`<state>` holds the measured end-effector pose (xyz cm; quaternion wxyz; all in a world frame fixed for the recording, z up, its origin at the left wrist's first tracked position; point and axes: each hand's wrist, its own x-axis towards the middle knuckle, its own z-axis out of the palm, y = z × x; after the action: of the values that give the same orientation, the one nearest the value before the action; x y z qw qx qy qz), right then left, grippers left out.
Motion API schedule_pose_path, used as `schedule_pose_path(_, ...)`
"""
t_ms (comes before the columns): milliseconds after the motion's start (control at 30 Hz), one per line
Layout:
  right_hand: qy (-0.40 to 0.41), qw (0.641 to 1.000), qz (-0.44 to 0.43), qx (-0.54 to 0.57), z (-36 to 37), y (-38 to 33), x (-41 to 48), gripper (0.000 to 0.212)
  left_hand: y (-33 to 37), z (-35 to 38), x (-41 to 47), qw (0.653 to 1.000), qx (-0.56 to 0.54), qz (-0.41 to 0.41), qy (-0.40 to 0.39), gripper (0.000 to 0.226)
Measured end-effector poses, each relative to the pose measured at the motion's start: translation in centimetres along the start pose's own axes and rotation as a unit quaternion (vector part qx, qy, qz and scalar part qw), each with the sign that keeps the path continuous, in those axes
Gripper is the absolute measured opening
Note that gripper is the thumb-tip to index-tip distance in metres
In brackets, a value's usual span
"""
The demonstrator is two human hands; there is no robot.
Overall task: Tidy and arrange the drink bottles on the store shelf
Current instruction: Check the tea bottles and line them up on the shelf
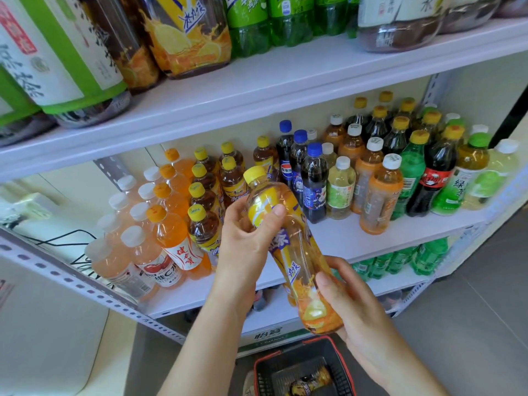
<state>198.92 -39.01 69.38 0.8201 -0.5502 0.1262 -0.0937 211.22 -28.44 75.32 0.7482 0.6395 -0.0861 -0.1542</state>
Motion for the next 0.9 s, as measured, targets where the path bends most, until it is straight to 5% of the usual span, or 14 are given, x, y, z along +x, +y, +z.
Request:
schedule_pose_path(167, 0.071, 0.983, -0.056, -0.161, -0.3, 0.0, -0.7, 0.058, -0.2, 0.8, -0.5, 0.999, -0.031, -0.012, 0.043, 0.076)
schedule_pose_path(333, 0.068, 0.983, -0.047, -0.161, -0.5, -0.1, -0.4, 0.062, -0.4, 1.0, -0.7, 0.995, -0.091, 0.001, 0.049, 0.043)
schedule_pose_path(467, -0.021, 0.994, 0.09, 0.064, -0.8, -0.9, -0.4, 0.06, 0.0, 1.2, -0.6, 0.987, -0.156, -0.026, 0.042, 0.038)
schedule_pose_path(600, -0.12, 0.938, 0.232, 0.227, -0.8, -0.8, -0.6, 0.075, 0.5, 1.2, -0.6, 0.975, -0.202, -0.085, 0.025, 0.064)
schedule_pose_path(900, -0.025, 0.999, 0.037, -0.004, -0.4, 0.0, -0.8, 0.058, 1.5, -0.4, 0.4, 1.0, -0.001, -0.005, 0.005, 0.068)
